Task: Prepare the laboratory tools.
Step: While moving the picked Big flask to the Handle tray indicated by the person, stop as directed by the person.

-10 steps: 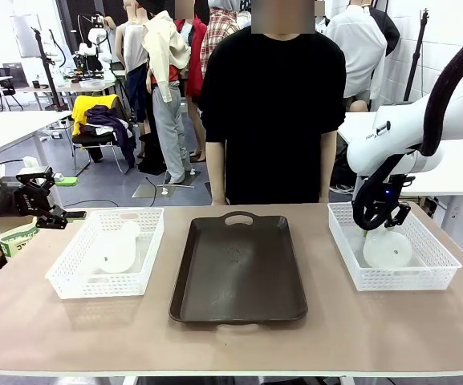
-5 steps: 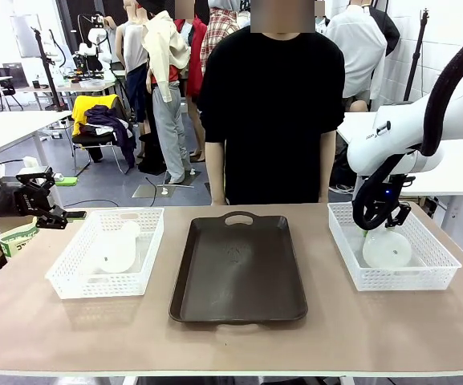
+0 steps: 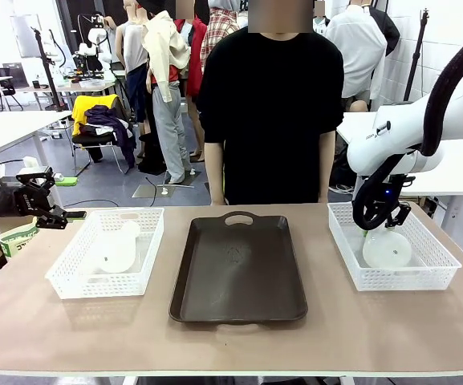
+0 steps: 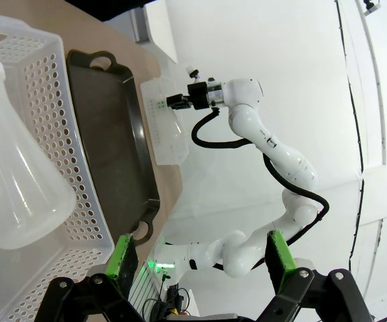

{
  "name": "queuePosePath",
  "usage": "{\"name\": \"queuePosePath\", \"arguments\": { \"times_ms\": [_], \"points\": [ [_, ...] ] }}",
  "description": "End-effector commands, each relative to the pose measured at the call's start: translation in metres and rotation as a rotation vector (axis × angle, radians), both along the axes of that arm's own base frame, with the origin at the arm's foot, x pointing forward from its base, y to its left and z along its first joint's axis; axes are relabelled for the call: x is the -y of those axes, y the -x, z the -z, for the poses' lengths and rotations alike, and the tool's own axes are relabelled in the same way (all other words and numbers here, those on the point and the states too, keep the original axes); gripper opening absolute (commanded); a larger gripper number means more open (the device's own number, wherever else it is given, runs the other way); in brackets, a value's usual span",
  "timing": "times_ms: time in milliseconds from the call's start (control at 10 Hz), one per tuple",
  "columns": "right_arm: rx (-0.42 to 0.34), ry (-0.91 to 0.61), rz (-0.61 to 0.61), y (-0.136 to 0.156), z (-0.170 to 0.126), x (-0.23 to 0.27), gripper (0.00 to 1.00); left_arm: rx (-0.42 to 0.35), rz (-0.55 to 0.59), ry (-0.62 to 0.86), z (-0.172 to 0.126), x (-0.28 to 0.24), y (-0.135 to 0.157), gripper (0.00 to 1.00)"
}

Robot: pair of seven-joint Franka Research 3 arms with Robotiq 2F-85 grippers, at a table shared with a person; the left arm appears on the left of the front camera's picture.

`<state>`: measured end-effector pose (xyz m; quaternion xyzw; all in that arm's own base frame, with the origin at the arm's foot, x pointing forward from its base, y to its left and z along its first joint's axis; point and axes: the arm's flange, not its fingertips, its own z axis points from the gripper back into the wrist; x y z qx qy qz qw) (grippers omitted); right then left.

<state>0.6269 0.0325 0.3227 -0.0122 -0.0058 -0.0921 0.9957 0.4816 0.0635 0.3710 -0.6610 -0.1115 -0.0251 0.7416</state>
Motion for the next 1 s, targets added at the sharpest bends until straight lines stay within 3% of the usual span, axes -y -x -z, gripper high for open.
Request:
{"name": "queuePosePath", "arguments": {
  "times_ms": [0,800,900],
  "points": [
    [-0.001,0.000,-0.006,0.000,0.000,-0.001,0.00,0.002,0.001,-0.008,-0.001,-0.001,0.001,1.00],
    [0.000,0.000,0.000,0.000,0.000,0.000,0.00,0.002,0.001,-0.008,-0.001,-0.001,0.001,1.00],
    [0.013,0.029,0.010,-0.002,-0.016,-0.002,0.00,0.002,0.001,-0.008,-0.001,-0.001,0.001,1.00]
  ]
}}
